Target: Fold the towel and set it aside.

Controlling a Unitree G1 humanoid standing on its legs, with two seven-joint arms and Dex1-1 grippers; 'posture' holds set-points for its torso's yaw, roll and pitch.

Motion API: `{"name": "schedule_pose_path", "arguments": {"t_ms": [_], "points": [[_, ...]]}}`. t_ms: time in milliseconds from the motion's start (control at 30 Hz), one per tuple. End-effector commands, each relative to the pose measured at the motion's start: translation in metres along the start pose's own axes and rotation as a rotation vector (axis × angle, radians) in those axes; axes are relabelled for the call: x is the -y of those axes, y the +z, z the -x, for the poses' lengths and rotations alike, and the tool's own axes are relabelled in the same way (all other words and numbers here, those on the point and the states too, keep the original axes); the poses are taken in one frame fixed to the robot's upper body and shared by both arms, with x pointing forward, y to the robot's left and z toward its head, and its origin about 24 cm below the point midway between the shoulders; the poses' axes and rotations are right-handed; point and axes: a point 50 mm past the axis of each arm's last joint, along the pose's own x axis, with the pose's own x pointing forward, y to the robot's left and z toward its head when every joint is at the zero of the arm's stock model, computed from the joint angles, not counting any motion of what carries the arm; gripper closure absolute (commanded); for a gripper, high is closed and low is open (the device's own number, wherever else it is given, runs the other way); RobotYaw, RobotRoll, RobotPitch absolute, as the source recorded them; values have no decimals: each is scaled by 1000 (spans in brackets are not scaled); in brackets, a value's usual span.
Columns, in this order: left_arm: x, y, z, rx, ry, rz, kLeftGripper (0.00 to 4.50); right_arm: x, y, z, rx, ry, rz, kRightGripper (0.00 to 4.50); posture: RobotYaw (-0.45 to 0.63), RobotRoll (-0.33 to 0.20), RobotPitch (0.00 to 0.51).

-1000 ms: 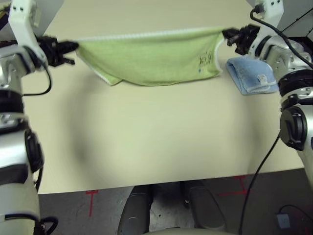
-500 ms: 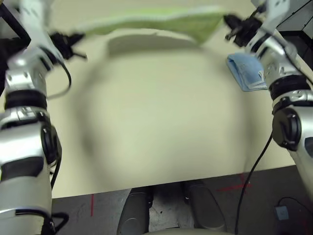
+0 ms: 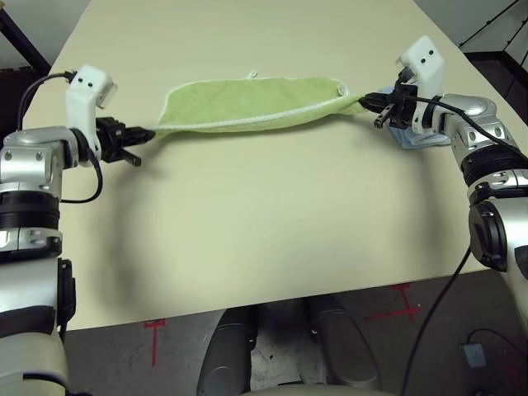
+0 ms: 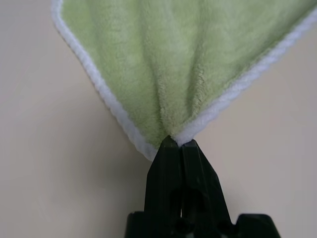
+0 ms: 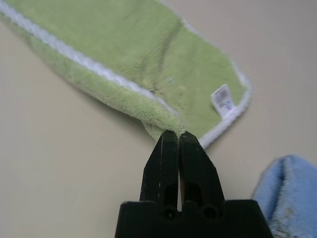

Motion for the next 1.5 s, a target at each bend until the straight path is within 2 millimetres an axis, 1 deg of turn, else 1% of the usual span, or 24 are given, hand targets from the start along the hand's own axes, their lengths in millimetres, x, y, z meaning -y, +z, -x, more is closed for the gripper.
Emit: {"name": "schedule_pose_path", "arguments": {"t_ms": [33, 133, 300, 400, 500, 600, 700, 833, 967, 1100, 1233, 1333, 1500], "points": [[4, -5, 14, -64, -66, -29, 4490, -1, -7, 8, -69, 73, 73, 4500, -60, 0, 238], [9, -9, 26, -122, -141, -74, 4490, -2, -11, 15, -125, 138, 139, 4500, -59, 0, 238], [21, -10, 43, -200, -293, -142, 4490, -5, -13, 24, -169, 281, 175, 4500, -47, 0, 239], [24, -10, 49, -243, -349, -183, 4490, -9, -12, 31, -198, 420, 165, 4500, -40, 0, 237], [28, -10, 53, -287, -414, -215, 4490, -13, -14, 37, -241, 518, 178, 4500, -42, 0, 237], [33, -14, 59, -356, -489, -255, 4490, -15, -14, 39, -257, 552, 200, 4500, -44, 0, 236], [35, -19, 65, -417, -524, -290, 4490, -18, -15, 40, -279, 574, 240, 4500, -45, 0, 235], [38, -23, 69, -448, -561, -298, 4490, -25, -19, 44, -315, 617, 270, 4500, -42, 0, 235], [45, -29, 70, -467, -612, -302, 4490, -35, -17, 49, -328, 654, 302, 4500, -46, 0, 234], [44, -34, 70, -475, -612, -316, 4490, -44, -13, 54, -331, 688, 293, 4500, -48, 0, 235], [39, -34, 66, -459, -593, -335, 4490, -48, -10, 55, -322, 699, 259, 4500, -48, 0, 236], [29, -28, 59, -419, -527, -351, 4490, -46, -5, 53, -284, 679, 196, 4500, -48, 0, 236], [9, -9, 50, -332, -391, -349, 4490, -34, -3, 52, -239, 603, 114, 4500, -45, 0, 235]]}}
